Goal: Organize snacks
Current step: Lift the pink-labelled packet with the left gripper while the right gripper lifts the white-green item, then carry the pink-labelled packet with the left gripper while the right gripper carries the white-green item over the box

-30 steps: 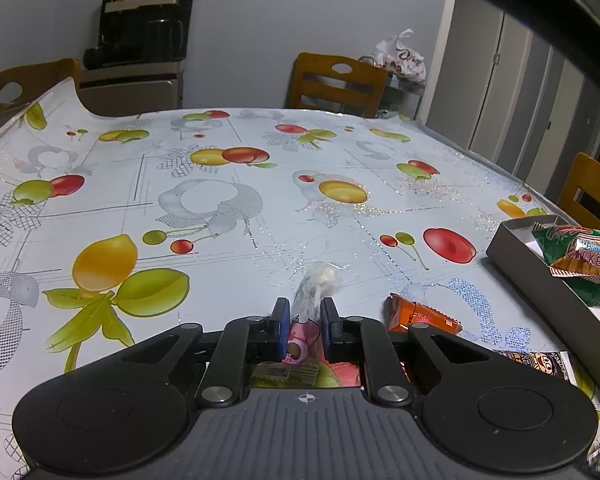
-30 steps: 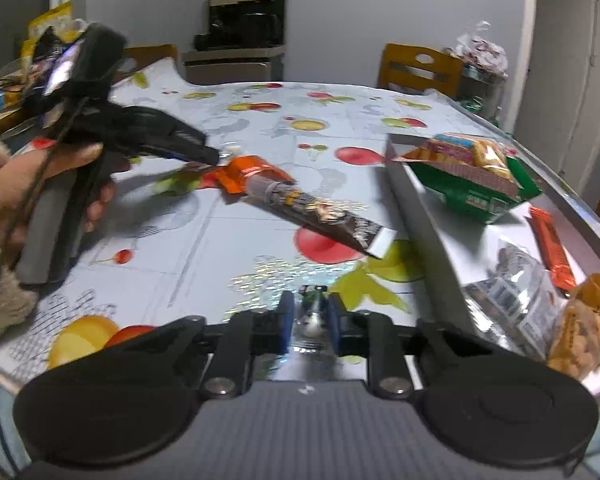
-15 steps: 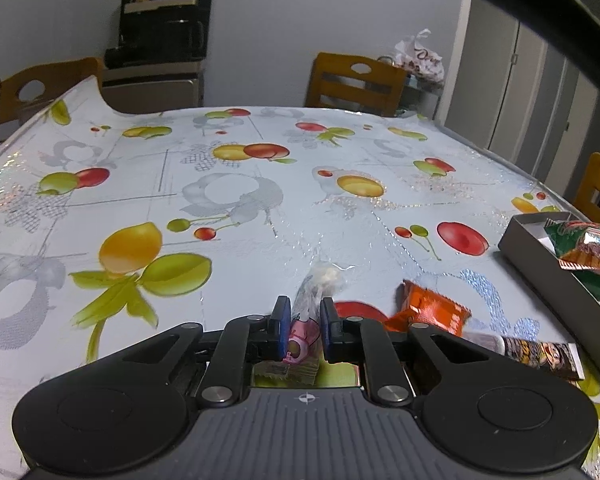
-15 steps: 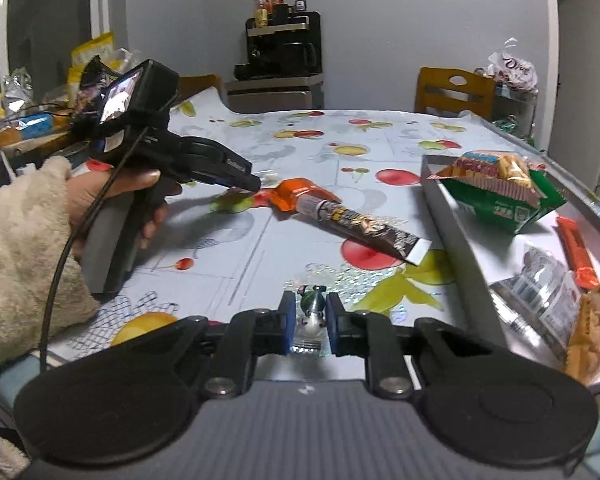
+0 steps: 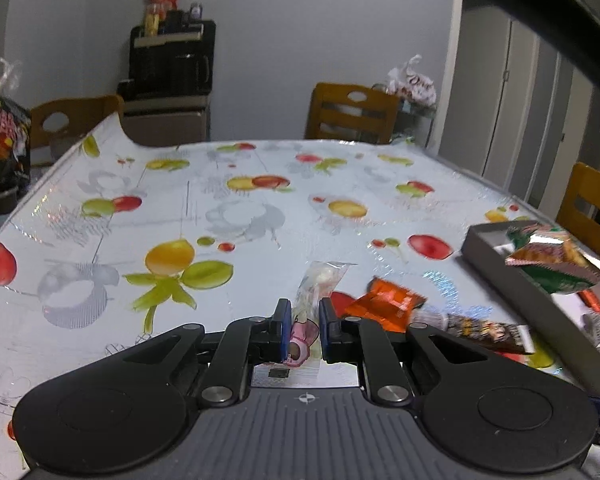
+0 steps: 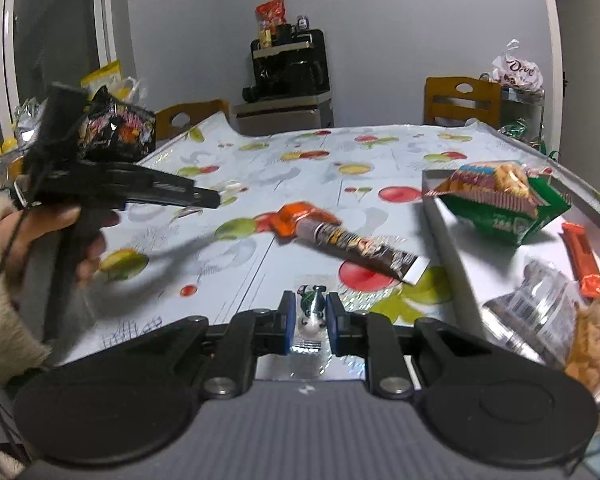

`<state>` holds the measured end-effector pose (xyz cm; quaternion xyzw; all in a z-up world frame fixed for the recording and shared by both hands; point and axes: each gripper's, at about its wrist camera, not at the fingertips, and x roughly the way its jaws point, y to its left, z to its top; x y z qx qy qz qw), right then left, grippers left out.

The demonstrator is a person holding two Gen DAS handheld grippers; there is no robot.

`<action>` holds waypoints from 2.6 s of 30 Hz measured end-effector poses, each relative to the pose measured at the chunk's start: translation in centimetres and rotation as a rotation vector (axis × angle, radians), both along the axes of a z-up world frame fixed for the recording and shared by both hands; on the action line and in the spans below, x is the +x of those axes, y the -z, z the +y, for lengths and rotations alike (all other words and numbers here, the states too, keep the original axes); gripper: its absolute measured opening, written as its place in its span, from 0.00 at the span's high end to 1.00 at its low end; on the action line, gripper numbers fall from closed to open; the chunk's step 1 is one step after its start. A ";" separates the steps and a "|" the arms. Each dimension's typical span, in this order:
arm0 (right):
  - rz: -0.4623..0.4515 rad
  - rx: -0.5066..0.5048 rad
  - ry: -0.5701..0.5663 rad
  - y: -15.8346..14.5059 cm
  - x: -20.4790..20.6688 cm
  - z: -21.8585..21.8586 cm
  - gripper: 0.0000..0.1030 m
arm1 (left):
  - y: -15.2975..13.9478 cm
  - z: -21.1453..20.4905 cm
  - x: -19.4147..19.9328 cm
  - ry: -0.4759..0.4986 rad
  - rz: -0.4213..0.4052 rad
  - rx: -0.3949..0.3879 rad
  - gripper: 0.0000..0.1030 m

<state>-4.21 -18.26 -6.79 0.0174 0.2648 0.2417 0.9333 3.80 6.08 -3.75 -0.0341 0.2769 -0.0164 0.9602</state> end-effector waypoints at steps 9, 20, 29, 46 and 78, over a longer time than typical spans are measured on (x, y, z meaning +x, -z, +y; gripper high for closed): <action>-0.038 0.019 0.022 -1.4 0.2 -1.4 0.85 | -1.4 -2.0 -0.9 0.057 -0.017 -0.011 0.84; -0.126 0.045 0.079 -4.2 0.1 -3.8 0.85 | -2.8 -4.4 -1.9 0.122 -0.075 -0.008 0.84; -0.140 0.023 0.120 -4.5 -0.3 -5.6 0.85 | -2.7 -7.8 -2.0 0.226 -0.073 -0.023 0.84; -0.119 0.015 0.365 -3.1 -1.3 -16.1 0.85 | -1.8 -17.9 -3.2 0.509 -0.055 0.006 0.84; 0.016 0.056 0.425 0.4 -0.5 -20.8 0.84 | 1.6 -23.9 -2.3 0.617 0.038 0.016 0.82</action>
